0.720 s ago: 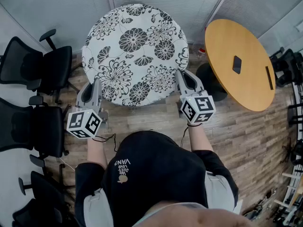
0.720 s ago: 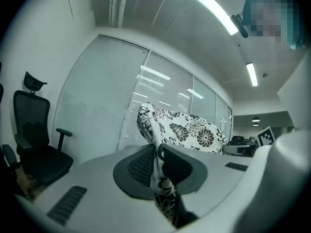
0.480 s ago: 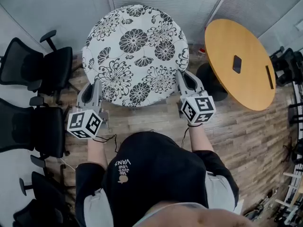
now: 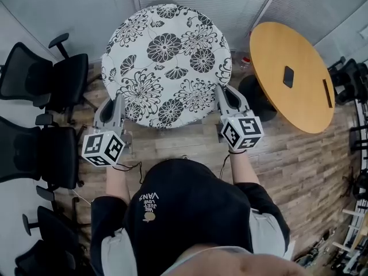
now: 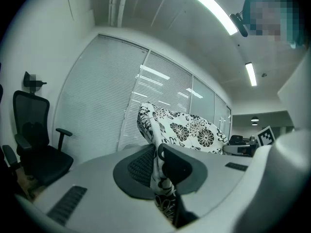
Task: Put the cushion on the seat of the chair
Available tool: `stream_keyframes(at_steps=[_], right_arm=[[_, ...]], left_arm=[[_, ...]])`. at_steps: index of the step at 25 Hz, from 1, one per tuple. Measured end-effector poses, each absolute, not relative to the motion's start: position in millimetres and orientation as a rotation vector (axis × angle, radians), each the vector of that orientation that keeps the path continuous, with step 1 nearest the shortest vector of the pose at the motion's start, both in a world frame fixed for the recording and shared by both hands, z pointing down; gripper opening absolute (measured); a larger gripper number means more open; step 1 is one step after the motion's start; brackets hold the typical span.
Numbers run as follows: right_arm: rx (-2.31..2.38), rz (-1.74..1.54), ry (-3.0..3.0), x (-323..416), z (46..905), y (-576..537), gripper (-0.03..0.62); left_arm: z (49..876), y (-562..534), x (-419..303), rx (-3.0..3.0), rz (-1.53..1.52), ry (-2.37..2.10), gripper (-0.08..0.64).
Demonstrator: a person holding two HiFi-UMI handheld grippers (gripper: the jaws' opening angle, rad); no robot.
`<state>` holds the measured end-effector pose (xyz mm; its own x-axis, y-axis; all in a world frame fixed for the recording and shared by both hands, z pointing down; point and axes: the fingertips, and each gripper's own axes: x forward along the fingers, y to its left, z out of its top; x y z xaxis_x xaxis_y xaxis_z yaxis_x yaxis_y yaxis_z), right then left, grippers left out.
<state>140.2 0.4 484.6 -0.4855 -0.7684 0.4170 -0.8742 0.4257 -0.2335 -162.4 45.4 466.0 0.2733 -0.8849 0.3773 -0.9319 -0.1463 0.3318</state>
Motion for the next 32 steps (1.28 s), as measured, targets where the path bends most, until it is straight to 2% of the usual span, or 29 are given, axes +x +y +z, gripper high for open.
stream_keyframes(at_steps=[32], right_arm=[[1.515,0.587,-2.463,137,491,11,0.034]], left_arm=[[472,44,-168,2.135,0.085,-1.609,0.043]])
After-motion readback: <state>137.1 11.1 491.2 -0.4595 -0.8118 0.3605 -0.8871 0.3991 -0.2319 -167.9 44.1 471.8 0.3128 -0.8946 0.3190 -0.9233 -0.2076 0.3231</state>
